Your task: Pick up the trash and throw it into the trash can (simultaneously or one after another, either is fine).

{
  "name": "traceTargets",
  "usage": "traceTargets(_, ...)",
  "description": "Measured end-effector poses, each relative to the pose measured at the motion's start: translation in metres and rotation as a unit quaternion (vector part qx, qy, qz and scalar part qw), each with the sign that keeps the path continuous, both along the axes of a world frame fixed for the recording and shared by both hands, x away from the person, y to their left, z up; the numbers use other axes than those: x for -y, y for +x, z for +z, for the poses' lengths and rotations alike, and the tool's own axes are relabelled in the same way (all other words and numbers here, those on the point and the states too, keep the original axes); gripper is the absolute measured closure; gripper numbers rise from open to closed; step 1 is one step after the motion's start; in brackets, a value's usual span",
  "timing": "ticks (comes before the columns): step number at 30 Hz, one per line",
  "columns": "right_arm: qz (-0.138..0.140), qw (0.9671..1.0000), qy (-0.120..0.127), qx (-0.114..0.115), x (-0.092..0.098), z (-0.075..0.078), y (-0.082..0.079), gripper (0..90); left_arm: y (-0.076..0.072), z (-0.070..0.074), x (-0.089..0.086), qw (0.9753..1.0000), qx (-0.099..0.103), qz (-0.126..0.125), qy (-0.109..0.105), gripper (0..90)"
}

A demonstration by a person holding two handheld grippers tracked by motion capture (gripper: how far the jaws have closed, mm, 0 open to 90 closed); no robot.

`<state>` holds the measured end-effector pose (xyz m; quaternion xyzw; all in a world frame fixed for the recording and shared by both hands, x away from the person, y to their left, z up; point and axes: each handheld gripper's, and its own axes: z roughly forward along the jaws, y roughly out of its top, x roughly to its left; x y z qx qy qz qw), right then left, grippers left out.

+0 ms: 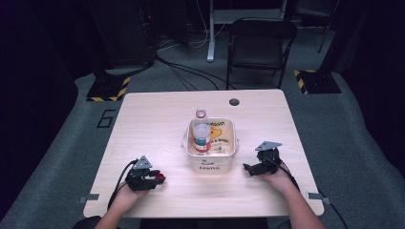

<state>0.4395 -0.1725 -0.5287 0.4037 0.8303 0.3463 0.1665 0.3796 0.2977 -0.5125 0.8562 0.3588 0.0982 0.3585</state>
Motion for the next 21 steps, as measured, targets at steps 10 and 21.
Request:
traceTargets(10,0.000,1.0000,0.000,0.000,0.000,0.000,0.000,0.0,0.003,0.017,-0.003,0.9999,0.006,0.002,-0.015,57.7)
traceTargets(21,0.000,1.0000,0.000,0.000,0.000,0.000,0.000,0.0,0.008,0.038,0.002,0.9999,0.010,0.001,-0.014,57.8)
